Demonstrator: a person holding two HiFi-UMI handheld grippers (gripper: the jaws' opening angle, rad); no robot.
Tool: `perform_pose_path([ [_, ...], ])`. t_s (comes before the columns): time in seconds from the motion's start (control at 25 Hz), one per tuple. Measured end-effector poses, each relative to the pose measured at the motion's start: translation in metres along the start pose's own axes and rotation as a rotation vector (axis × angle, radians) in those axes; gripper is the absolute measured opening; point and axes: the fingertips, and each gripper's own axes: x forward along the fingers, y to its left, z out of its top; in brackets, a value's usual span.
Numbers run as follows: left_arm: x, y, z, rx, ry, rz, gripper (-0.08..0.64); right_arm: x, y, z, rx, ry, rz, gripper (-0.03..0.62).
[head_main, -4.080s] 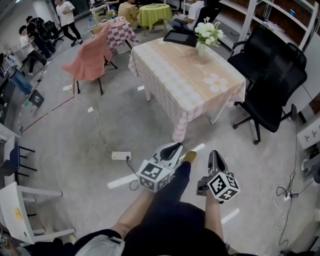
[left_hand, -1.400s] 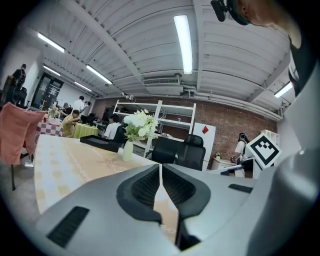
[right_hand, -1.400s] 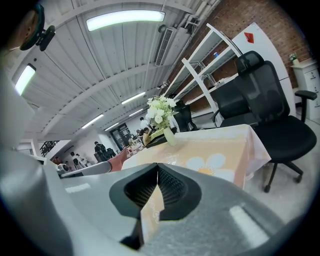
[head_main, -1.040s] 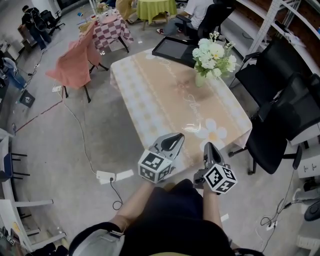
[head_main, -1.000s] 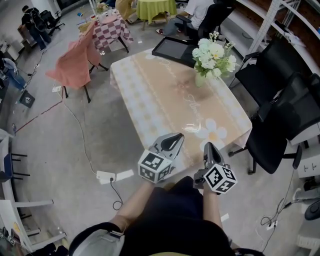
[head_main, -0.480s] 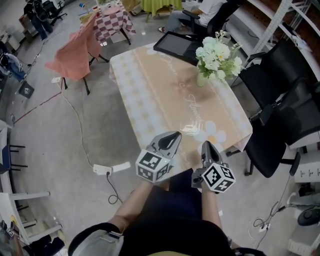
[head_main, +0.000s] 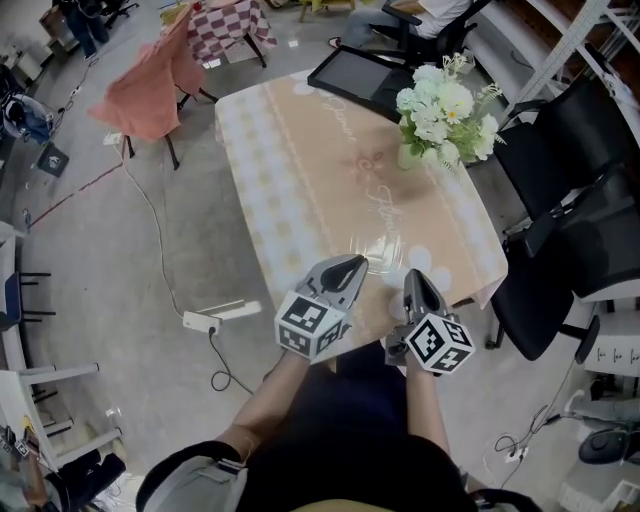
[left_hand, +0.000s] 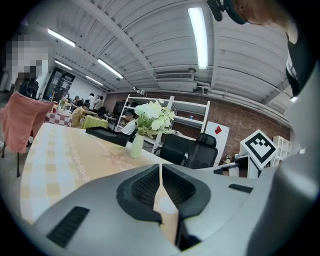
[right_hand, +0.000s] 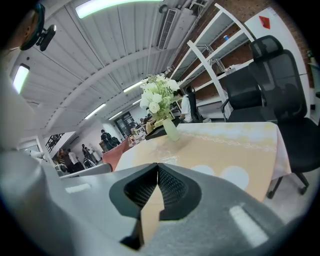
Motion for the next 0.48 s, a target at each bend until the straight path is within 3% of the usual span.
perform_pose_path([
  [0.48, 0.018, 0.034, -0.003, -0.056, 0.008, 0.110, 0.023, 0.044, -0.008, 0.012, -0.026, 0.070, 0.055, 0.003],
])
